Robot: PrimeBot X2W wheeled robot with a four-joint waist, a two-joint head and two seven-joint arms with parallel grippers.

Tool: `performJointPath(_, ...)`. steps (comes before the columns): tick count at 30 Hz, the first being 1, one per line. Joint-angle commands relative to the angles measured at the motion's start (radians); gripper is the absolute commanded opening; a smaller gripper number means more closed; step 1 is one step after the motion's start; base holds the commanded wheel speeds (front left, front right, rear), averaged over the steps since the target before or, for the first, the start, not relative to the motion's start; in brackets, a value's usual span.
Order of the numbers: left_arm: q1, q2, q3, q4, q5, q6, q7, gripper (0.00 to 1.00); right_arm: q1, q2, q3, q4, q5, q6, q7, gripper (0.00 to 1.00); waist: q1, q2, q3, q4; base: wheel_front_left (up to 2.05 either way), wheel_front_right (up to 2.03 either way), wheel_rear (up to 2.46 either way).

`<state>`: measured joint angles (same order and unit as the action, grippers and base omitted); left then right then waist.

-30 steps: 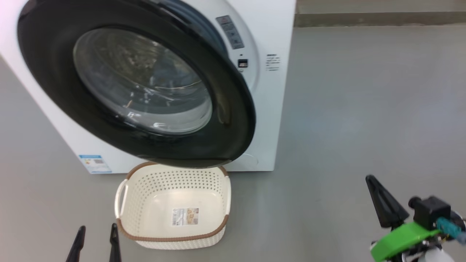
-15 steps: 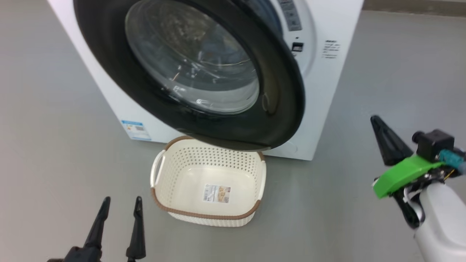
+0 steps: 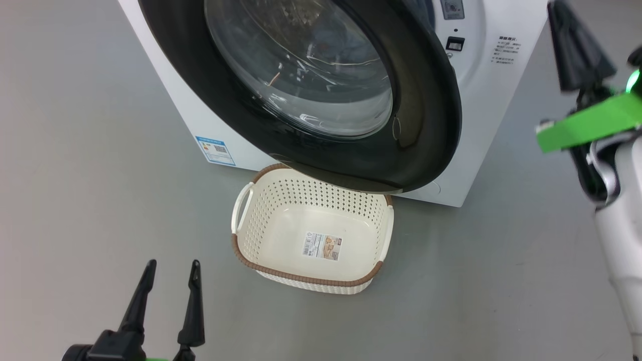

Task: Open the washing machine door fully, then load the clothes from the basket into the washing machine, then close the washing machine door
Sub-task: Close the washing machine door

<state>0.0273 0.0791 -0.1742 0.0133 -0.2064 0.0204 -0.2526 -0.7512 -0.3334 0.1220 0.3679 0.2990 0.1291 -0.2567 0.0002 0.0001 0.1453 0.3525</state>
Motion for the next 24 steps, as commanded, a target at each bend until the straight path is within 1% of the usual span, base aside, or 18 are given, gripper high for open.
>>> performJointPath(1,-0.042,0.003,0.041,-0.026,0.016,-0.008,-0.009,1.0,-0.04,0.001,0.025,-0.053,-0.011,0.002,-0.005,0.0,-0.0002,-0.0001,0.001,0.0,0.0,0.0,0.0)
performJointPath(6,-0.041,-0.004,0.053,-0.033,0.031,-0.016,-0.009,1.0,-0.097,0.012,0.122,-0.184,-0.033,0.002,-0.005,0.0,-0.0002,-0.0001,-0.006,0.0,0.0,0.0,0.0)
performJointPath(9,-0.034,-0.007,0.059,-0.035,0.036,-0.02,-0.009,1.0,-0.084,0.017,0.198,-0.214,-0.029,0.002,-0.005,0.0,-0.0002,-0.0001,-0.015,0.001,0.0,0.0,0.0)
performJointPath(13,-0.025,-0.012,0.064,-0.034,0.042,-0.025,-0.009,1.0,-0.027,0.018,0.284,-0.19,-0.015,0.002,0.006,0.0,-0.0002,-0.0001,-0.025,0.007,0.0,0.0,0.0)
performJointPath(17,-0.022,-0.016,0.067,-0.036,0.046,-0.029,-0.009,1.0,0.02,0.006,0.367,-0.142,0.006,0.002,0.027,0.0,-0.0002,-0.0001,-0.021,0.012,0.0,0.0,0.0)
performJointPath(24,-0.028,-0.022,0.072,-0.041,0.05,-0.03,-0.009,1.0,0.026,-0.01,0.446,-0.044,0.055,0.002,0.03,0.0,-0.0002,-0.0001,0.003,0.012,0.0,0.0,0.0)
